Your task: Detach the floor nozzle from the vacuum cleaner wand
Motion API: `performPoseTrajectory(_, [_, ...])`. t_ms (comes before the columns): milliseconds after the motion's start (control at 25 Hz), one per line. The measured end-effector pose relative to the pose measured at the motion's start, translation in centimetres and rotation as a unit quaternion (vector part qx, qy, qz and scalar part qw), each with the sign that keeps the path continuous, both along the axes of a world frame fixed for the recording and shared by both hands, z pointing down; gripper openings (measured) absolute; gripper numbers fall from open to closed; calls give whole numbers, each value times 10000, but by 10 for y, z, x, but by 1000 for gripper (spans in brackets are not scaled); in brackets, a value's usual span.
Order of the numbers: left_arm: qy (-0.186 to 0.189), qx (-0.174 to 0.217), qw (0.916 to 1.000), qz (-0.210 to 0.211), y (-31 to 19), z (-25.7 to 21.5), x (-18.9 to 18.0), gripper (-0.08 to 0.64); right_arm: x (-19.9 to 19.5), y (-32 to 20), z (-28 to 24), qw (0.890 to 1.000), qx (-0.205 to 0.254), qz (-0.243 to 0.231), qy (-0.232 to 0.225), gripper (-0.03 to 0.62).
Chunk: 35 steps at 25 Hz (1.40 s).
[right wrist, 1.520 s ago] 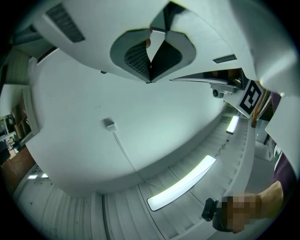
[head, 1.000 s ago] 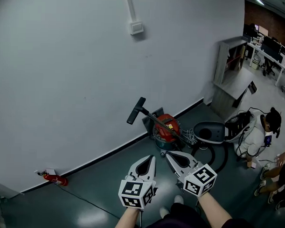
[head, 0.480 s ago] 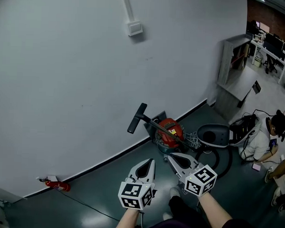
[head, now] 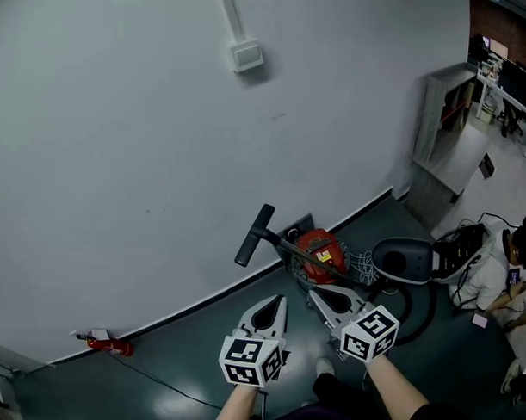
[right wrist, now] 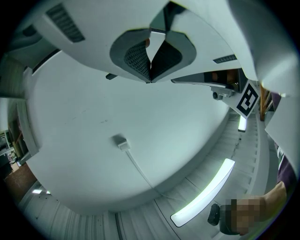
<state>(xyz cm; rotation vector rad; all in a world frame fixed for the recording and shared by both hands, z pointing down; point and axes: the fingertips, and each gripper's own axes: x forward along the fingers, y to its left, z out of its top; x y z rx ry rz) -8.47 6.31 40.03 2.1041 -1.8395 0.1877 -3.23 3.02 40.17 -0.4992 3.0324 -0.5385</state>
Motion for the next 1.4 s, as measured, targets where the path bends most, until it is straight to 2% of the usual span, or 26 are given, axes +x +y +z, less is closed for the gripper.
performPoseTrajectory(360, [-15,-194,9996,-190,-39,11,-8,5,-11,-40,10,9996,-140,-257,0,18])
performPoseTrajectory(800, [-47,-339,9993,-180,-72,27,-22,5,-24,-74,30,9990,-288,-331,81,18])
performPoseTrajectory(1400, [-166,-903,9958,-22,-131,75,-85,5,-79,-138,74,9974,-641,-260,220,18])
